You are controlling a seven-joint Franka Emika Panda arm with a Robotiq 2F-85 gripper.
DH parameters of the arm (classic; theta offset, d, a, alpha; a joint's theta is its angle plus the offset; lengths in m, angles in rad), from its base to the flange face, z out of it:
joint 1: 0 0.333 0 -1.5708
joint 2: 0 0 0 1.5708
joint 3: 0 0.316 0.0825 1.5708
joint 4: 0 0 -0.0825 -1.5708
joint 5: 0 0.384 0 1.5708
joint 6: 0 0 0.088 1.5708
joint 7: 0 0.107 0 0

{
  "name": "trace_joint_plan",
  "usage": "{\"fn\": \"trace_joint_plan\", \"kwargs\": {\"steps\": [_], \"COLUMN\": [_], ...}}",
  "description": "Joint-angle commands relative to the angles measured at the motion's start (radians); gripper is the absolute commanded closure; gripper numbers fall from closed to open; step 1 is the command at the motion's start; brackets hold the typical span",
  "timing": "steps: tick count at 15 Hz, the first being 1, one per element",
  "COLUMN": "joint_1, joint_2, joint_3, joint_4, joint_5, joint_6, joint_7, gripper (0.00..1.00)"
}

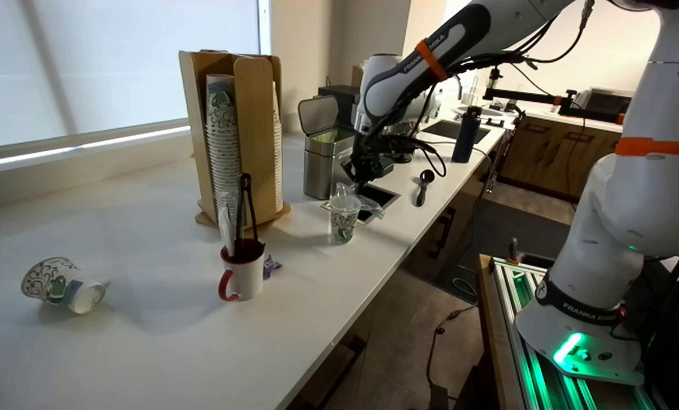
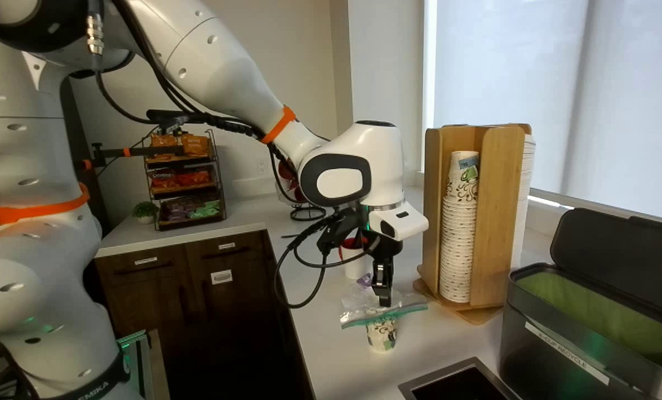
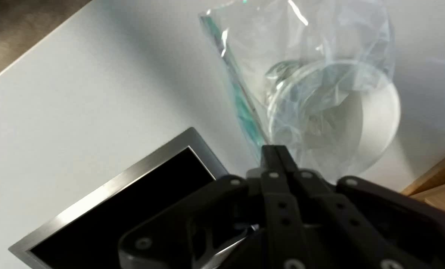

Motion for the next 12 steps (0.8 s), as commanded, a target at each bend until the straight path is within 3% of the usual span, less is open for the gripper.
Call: {"fn": "trace_joint_plan", "kwargs": {"steps": [1, 3, 8, 9, 10, 12], "joint_1": [0.014, 0.016, 0.018, 0.019, 0.020, 0.022], "joint_2": [0.019, 0.014, 0.006, 0.007, 0.009, 0.016], "joint_3": [0.001, 0.002, 0.003, 0.003, 0.004, 0.005], "joint_4": [0.029, 0.028, 0.020, 0.021, 0.023, 0.029], "joint_5": [0.019, 0.021, 0.018, 0.017, 0.016, 0.018], "joint_6": [-0.010, -0.012, -0.018, -0.019, -0.023, -0.034], "joint_7": [0.004, 0.000, -0.004, -0.004, -0.005, -0.008], "gripper": [0.74, 0.68, 0.30, 0.42, 0.67, 0.73]}}
